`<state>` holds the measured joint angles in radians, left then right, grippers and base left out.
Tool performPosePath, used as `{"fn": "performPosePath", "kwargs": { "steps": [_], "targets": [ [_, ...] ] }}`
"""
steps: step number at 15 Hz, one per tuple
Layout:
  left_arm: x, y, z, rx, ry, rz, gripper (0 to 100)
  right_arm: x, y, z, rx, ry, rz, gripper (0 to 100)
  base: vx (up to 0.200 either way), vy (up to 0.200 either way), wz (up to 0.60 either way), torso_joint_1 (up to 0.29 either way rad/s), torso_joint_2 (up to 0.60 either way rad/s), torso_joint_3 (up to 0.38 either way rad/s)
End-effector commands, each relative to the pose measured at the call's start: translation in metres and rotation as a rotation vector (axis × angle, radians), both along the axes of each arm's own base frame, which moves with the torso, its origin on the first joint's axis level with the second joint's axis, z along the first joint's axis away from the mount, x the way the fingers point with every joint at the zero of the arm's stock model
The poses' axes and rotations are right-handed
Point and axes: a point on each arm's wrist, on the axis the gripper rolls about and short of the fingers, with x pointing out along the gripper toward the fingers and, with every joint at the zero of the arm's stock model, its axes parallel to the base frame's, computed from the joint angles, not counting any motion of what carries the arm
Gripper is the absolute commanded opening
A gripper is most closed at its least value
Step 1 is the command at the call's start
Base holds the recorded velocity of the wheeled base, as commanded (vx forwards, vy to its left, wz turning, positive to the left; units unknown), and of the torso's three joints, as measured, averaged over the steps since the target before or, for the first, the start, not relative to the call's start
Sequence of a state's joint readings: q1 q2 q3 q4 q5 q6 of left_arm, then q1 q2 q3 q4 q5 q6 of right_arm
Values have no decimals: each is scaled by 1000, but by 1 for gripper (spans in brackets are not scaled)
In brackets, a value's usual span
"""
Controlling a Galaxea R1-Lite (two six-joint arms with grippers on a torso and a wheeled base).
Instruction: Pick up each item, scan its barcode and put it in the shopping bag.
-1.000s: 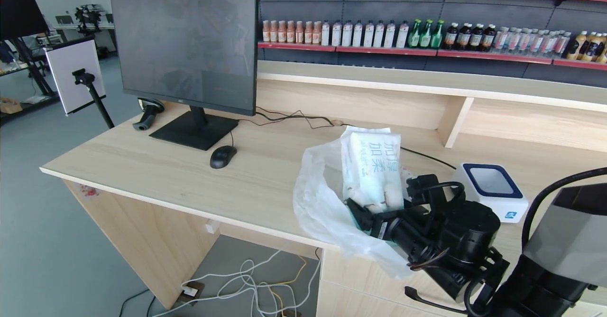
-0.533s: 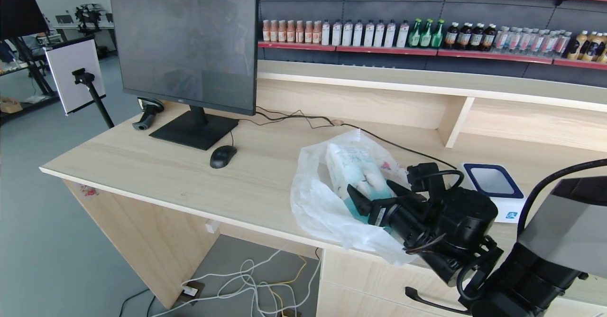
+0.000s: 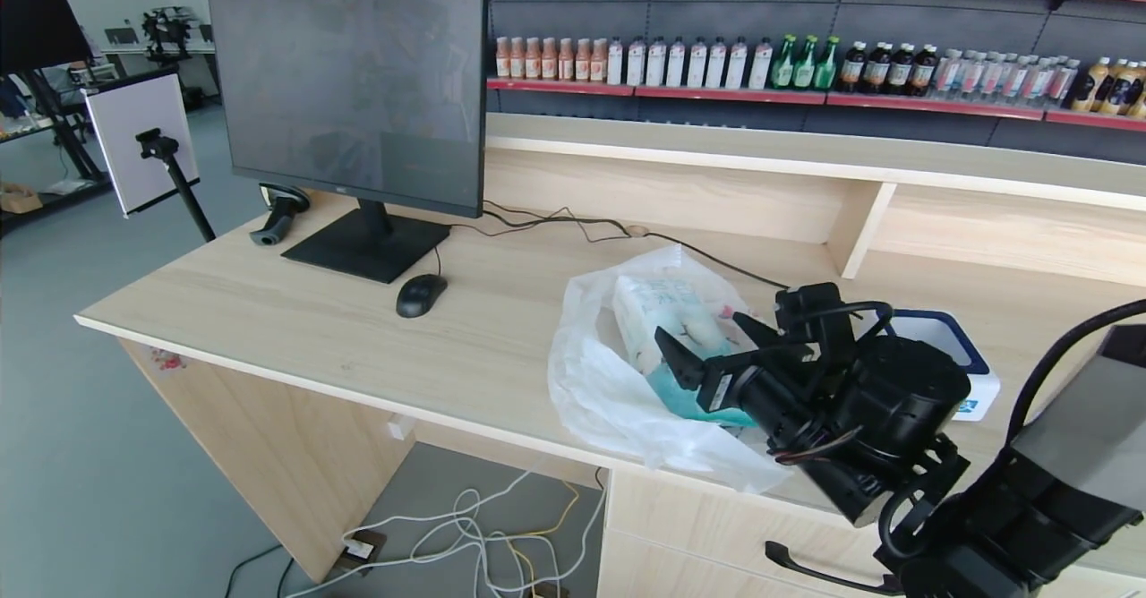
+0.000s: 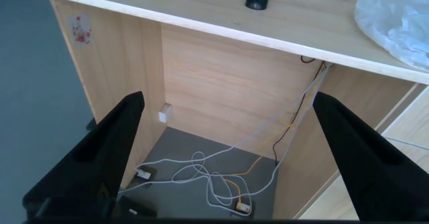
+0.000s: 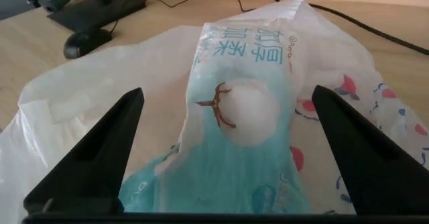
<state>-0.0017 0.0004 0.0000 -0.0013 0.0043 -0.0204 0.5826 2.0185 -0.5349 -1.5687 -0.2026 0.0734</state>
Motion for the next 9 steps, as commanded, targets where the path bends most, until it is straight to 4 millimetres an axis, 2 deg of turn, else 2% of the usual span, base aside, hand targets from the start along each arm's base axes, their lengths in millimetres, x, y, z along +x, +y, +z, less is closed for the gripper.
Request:
{"fn": "performPosePath", "kwargs": {
  "steps": [1,3,6,9],
  "targets": [
    [0,0,0,-1,-2,1,100,-10,-4,28,45,-75,6,100,0,0,0,0,0,0],
    [0,0,0,-1,-1,1,100,-23,-10,50,91,-133,16,100,0,0,0,0,0,0],
    [0,0,0,-1,-1,1,100,-38,-21,69,183,-154,27,100,0,0,0,0,0,0],
    [0,0,0,-1,-1,1,100,-47,-27,73,188,-161,26,100,0,0,0,0,0,0]
  ]
}}
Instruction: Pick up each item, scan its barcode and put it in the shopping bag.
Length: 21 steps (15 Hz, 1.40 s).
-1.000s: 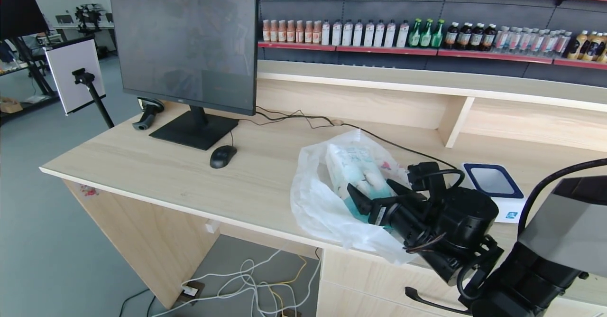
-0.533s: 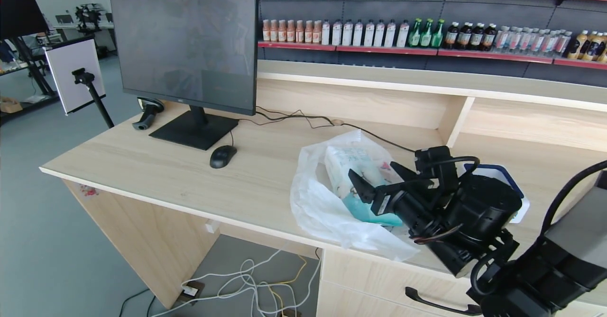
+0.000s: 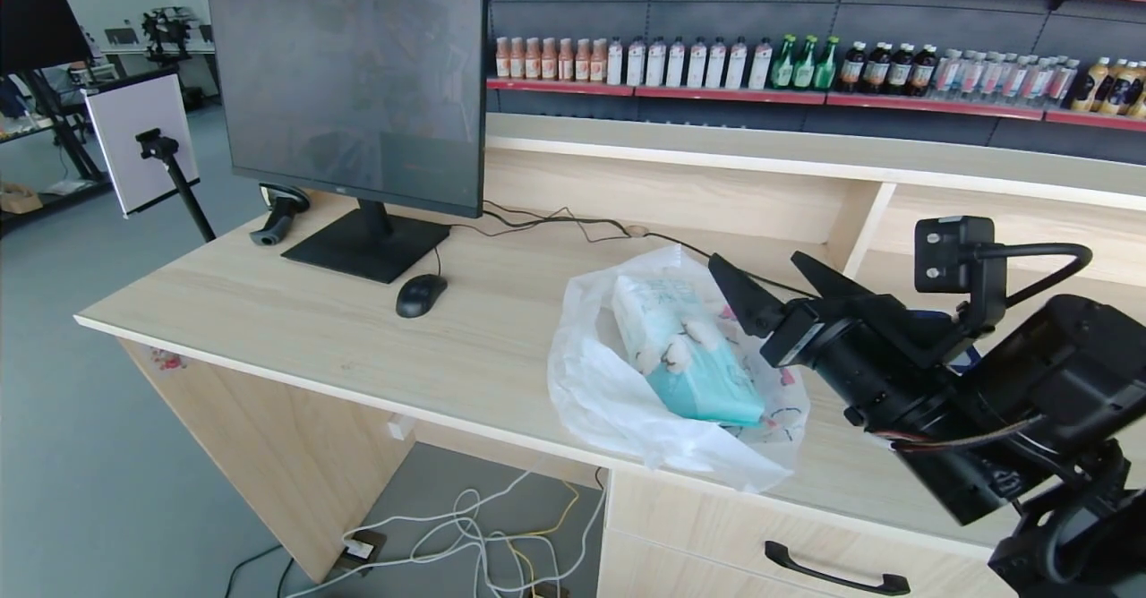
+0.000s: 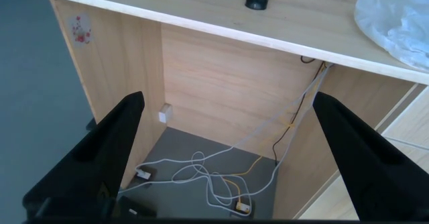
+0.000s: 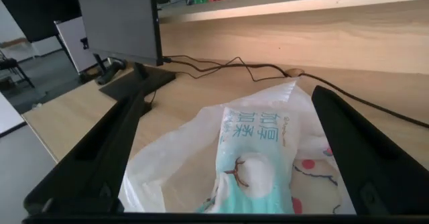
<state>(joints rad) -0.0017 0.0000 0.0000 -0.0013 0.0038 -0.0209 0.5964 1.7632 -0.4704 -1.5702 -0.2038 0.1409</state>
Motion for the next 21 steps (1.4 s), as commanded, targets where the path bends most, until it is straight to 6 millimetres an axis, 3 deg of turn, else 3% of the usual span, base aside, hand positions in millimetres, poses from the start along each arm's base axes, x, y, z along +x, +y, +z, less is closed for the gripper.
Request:
{"fn": "performPosePath", "kwargs": {
  "steps": [1,11,14,21],
  "targets": [
    [0,0,0,-1,0,1,100,-7,-4,10,22,-29,1,100,0,0,0,0,0,0],
    [0,0,0,-2,0,1,100,-8,-13,10,-20,-40,-35,100,0,0,-600,4,1,2],
    [0,0,0,-5,0,1,100,-7,-18,16,-38,-75,-66,100,0,-200,0,1,2,1],
    [0,0,0,-11,0,4,100,-7,-22,10,-54,-52,-76,100,0,-200,0,1,0,3]
  ]
}}
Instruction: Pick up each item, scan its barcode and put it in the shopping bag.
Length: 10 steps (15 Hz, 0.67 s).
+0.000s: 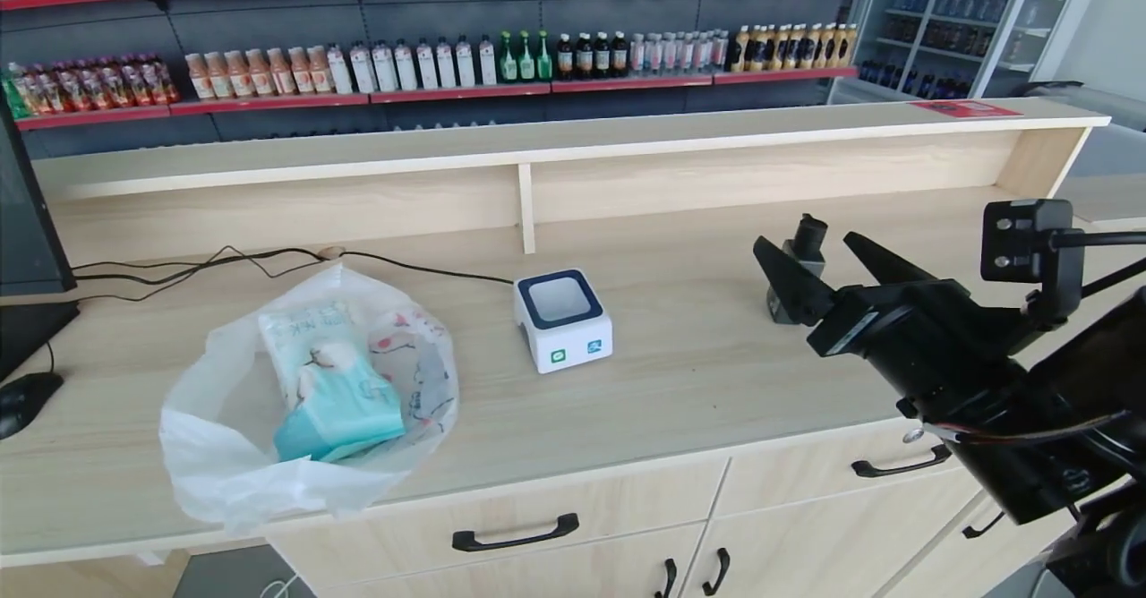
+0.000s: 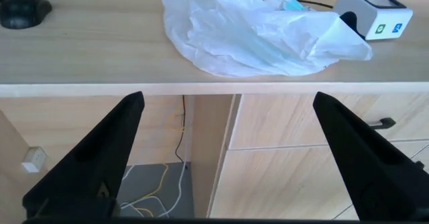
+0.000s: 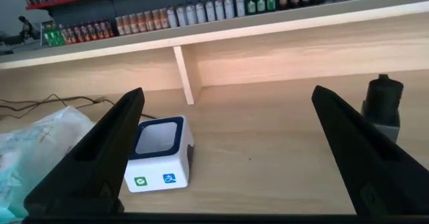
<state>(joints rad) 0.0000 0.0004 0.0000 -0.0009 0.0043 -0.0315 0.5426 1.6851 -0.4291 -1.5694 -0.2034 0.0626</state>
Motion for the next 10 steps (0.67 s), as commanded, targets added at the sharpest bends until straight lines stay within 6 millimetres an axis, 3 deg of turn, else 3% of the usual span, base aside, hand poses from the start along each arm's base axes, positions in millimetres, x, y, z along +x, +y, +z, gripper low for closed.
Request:
{"fn": "performPosePath", "kwargs": {
  "steps": [1,6,9,10],
  "targets": [
    [0,0,0,-1,-1,0,100,2,1,-2,-4,7,-2,100,0,-200,0,2,2,7],
    [0,0,0,1,-1,0,100,-1,-1,-11,-23,38,1,100,0,-200,0,0,1,2],
    [0,0,0,1,-1,-1,100,-12,-1,-27,-67,104,22,100,200,-200,0,-1,2,-1],
    [0,0,0,1,-1,-1,100,-11,0,-30,-72,112,24,100,200,0,0,-27,-7,7]
  ]
}}
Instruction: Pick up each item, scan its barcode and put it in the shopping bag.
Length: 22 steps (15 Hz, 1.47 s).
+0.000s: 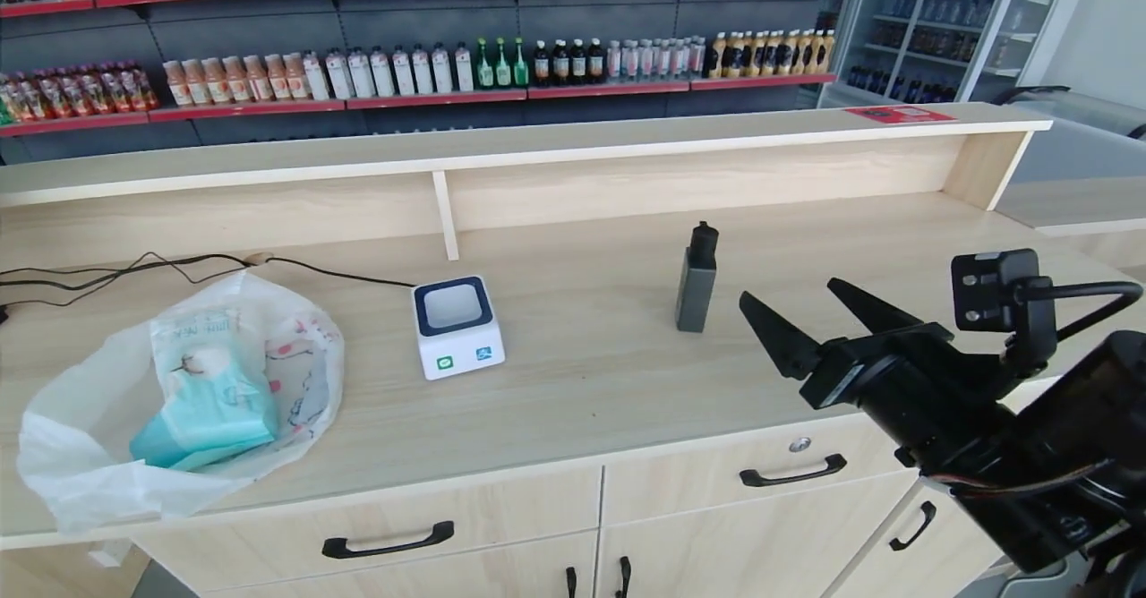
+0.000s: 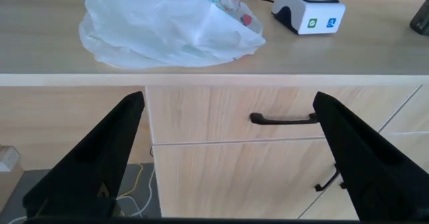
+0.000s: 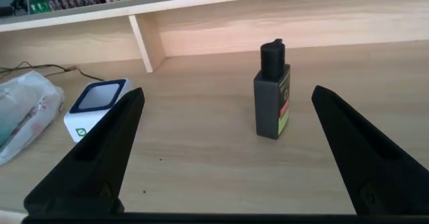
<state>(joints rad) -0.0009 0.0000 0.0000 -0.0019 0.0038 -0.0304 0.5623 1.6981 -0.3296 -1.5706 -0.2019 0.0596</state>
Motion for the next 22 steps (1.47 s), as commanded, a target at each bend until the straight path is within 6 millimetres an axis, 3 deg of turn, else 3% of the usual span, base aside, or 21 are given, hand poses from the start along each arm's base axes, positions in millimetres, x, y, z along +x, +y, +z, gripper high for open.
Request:
{"fn": "performPosePath", "kwargs": {
  "steps": [1,4,7,9,13,19,22],
  "targets": [
    [0,0,0,0,0,0,100,1,1,-6,-13,24,3,100,200,0,0,-2,-7,7],
    [0,0,0,1,0,0,100,1,8,-14,-29,48,26,100,200,-133,0,14,5,-4],
    [0,0,0,4,0,0,100,-9,30,-28,-66,95,120,100,0,0,0,0,0,0],
    [0,0,0,3,0,0,100,-6,35,-33,-76,109,126,100,0,0,0,0,0,0],
    [0,0,0,3,0,0,100,16,55,-38,-71,94,127,100,0,0,0,0,0,0],
    [0,0,0,1,0,0,100,52,68,-58,-88,104,84,100,0,0,0,0,0,0],
    [0,0,0,1,0,0,100,69,65,-68,-92,115,46,100,0,0,0,0,0,0]
  ]
}}
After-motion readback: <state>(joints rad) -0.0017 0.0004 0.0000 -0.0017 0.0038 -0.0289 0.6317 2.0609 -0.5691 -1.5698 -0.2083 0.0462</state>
